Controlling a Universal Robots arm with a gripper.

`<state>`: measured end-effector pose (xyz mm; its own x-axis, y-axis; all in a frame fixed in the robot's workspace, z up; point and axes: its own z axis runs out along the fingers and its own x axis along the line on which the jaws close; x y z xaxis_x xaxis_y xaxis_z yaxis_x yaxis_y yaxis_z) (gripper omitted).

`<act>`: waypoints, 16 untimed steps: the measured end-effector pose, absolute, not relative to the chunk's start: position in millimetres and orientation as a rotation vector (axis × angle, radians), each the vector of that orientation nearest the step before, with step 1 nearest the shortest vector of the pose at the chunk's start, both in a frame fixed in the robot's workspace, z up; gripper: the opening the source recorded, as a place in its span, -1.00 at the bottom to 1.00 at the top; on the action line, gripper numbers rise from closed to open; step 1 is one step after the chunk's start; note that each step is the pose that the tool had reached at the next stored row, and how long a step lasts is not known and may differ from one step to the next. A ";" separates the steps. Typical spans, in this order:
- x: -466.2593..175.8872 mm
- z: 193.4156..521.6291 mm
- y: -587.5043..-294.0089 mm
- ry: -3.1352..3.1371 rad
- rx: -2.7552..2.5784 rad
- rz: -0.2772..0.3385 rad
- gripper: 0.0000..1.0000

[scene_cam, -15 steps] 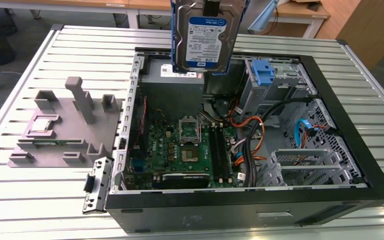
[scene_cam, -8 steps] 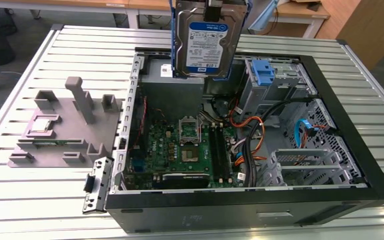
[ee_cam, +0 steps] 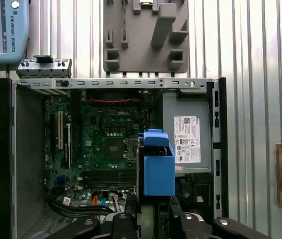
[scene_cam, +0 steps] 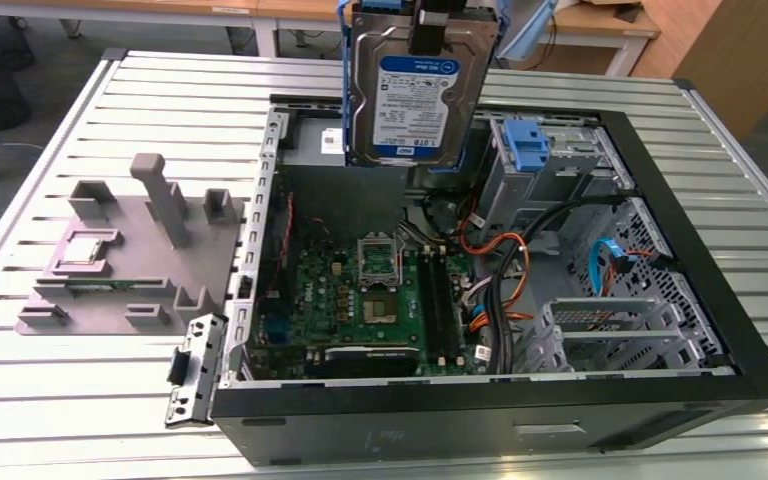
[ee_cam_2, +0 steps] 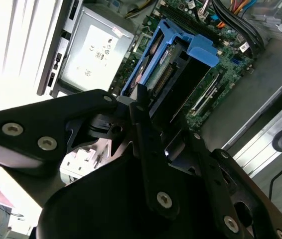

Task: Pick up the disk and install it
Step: 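Pick up the disk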

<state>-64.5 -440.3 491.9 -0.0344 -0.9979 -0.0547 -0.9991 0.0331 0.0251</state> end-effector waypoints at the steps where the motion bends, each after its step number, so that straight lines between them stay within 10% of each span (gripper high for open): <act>1: -64.5 491.9 -442.3 2.242 -2.168 0.088 -0.30; 16: -64.6 491.4 -473.1 2.242 -2.167 0.088 -0.30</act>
<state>-64.6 -473.1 491.4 -0.0345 -0.9979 -0.0548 -0.9991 0.0331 0.0251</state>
